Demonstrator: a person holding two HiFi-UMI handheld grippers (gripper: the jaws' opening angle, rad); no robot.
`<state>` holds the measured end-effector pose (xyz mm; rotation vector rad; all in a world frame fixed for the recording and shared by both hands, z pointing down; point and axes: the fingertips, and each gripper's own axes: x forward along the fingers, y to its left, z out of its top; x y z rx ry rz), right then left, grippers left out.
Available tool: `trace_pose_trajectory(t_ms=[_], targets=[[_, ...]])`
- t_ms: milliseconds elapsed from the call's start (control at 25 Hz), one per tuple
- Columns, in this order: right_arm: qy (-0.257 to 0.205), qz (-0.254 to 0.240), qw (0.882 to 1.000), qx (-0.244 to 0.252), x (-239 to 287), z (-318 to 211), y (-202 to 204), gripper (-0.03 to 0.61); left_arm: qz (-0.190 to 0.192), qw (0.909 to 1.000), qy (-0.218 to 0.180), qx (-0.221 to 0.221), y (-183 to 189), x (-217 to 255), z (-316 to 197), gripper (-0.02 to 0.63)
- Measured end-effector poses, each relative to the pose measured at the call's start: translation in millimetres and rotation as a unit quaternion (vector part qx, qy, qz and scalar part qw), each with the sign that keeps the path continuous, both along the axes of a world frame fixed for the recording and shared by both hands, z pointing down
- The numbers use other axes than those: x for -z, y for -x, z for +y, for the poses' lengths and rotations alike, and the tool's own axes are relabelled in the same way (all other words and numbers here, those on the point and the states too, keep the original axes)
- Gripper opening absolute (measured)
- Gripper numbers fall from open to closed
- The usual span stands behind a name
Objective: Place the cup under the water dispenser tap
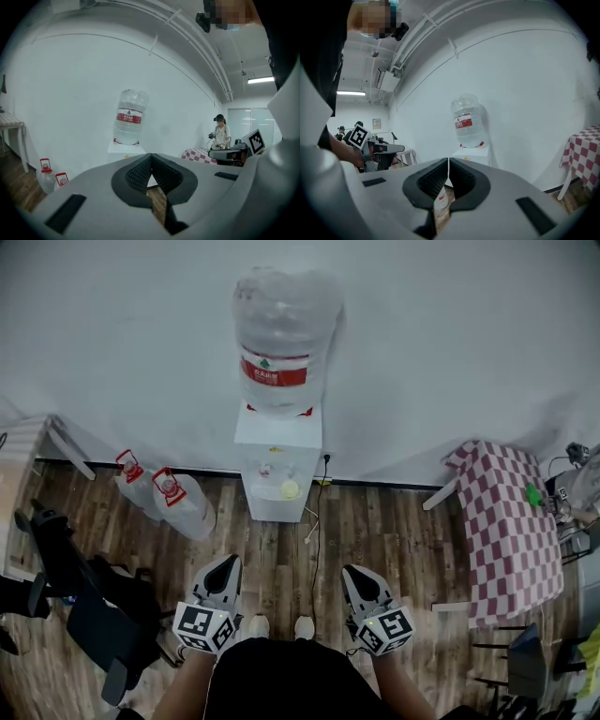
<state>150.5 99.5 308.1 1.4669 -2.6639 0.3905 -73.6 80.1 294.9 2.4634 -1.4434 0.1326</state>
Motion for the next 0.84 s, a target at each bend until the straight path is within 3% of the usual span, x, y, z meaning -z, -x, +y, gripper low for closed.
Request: trace_pose_trajectory(t_ms=[840], targets=[[0.002,-0.004,1.0,0.002,-3.5,-13.9,-20.0,0.021,-0.007,1.0,0.0,0.007,-16.9,3.2,-10.8,0.009]])
